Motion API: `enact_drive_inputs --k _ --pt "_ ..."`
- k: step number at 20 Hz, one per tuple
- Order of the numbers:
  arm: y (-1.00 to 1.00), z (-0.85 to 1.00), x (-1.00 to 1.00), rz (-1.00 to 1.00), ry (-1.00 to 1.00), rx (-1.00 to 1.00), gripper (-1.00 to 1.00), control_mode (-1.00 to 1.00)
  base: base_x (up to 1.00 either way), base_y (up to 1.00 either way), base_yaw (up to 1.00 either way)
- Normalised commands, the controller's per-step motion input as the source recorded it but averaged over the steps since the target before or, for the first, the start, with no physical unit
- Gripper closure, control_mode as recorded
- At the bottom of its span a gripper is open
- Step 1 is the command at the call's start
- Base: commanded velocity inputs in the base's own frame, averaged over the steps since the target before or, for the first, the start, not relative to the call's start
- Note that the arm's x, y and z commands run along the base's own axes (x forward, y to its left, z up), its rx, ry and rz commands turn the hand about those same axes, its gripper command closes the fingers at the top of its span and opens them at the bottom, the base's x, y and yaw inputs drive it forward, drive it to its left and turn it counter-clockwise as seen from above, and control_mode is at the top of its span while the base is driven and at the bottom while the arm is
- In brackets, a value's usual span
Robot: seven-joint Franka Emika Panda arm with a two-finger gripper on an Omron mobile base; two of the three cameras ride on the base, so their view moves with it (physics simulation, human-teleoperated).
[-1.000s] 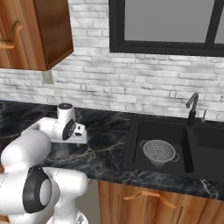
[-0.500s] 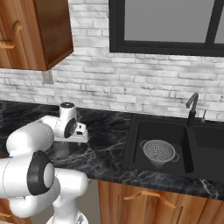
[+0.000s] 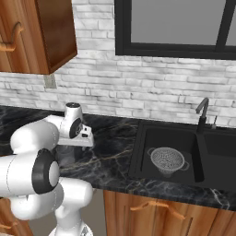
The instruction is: Place the colander in the left basin and the glass cup in the right basin of the sink.
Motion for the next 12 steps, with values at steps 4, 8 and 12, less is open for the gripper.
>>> enact_drive_inputs --k 4,8,12 --pt "0.00 0.00 -0.29 0.00 0.00 0.00 -1.00 -1.00 0.00 0.00 0.00" --pt "0.00 -0.06 -0.14 0.00 0.00 0.00 -1.00 -1.00 0.00 0.00 0.00" --pt "0.00 -0.14 0.03 0.00 0.00 0.00 -1.00 -1.00 0.00 0.00 0.00"
